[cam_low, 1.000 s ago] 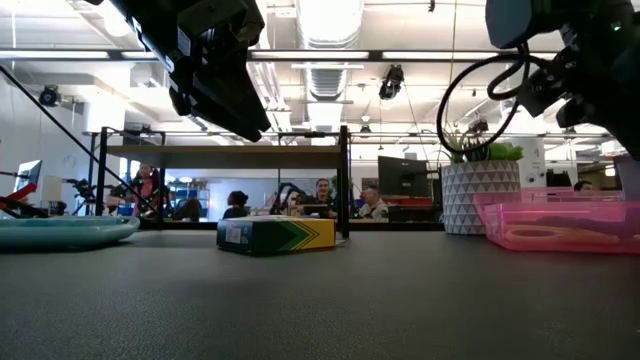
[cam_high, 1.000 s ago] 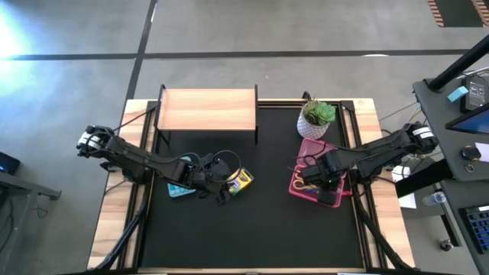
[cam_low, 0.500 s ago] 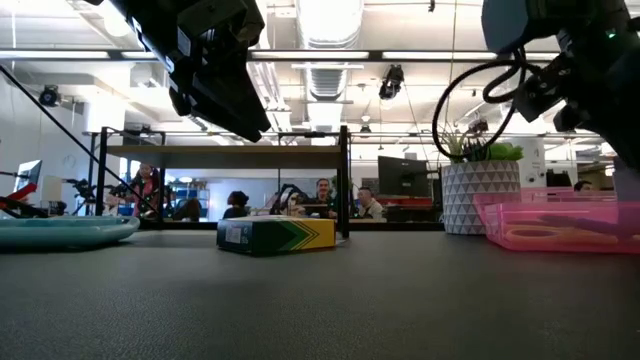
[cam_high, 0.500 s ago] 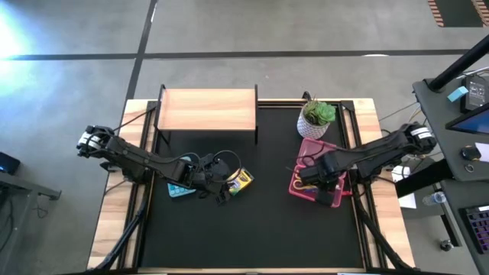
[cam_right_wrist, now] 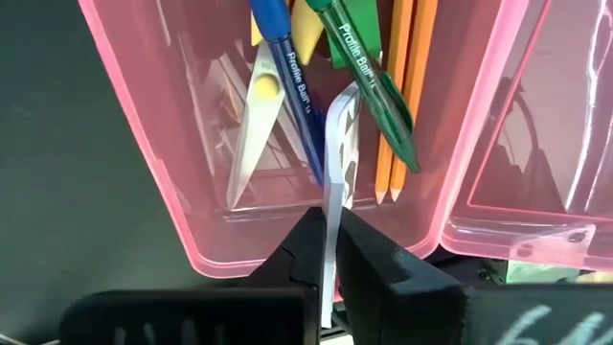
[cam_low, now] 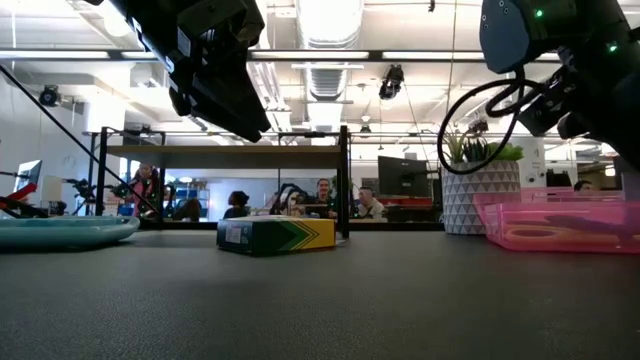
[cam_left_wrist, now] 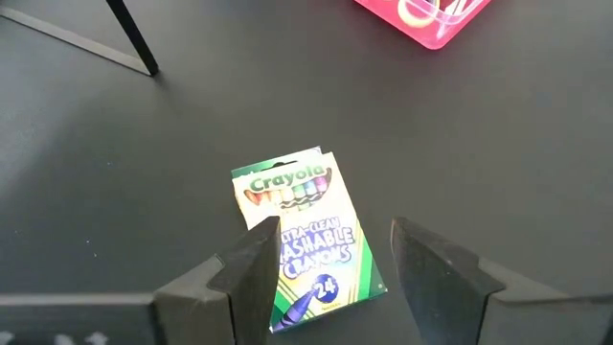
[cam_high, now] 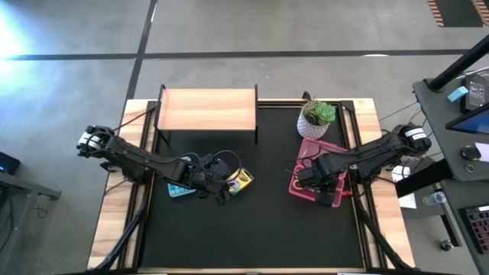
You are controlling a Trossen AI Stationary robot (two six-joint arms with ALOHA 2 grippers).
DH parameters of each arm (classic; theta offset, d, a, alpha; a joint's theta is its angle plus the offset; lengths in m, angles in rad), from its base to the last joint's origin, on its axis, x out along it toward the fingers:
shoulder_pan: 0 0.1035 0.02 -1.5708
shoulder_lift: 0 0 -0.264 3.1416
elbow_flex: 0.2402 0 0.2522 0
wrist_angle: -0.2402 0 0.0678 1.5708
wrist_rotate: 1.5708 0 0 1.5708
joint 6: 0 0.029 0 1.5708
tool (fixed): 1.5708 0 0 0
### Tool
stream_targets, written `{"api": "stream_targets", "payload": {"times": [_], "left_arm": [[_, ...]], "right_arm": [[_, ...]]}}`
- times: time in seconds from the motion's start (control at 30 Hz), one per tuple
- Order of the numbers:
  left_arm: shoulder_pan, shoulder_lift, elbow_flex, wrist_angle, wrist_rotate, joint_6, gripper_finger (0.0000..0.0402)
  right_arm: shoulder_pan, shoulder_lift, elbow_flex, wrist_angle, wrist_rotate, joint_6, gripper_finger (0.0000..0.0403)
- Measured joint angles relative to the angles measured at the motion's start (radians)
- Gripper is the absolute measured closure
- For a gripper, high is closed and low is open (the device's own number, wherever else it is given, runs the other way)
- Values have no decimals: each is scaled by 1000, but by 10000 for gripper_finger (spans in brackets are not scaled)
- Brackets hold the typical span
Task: Pack school essentials
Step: Put the pink sticky notes into the pink supply box, then put the box of crayons into the pink supply box
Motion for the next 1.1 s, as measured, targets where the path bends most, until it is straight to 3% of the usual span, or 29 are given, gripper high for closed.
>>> {"api": "stream_targets", "payload": {"times": [0.27,0.67,0.97,1.1], "left_arm": [[0,0,0,0,0,0,219],[0,0,0,0,0,0,219],[0,0,0,0,0,0,219],[0,0,0,0,2,0,219]], "right_arm": [[0,-8,0,2,8,23,387],[0,-8,7,1,-5,51,299],[0,-9,178,-12,-42,26,291],[0,-9,258,25,33,56,293]]}}
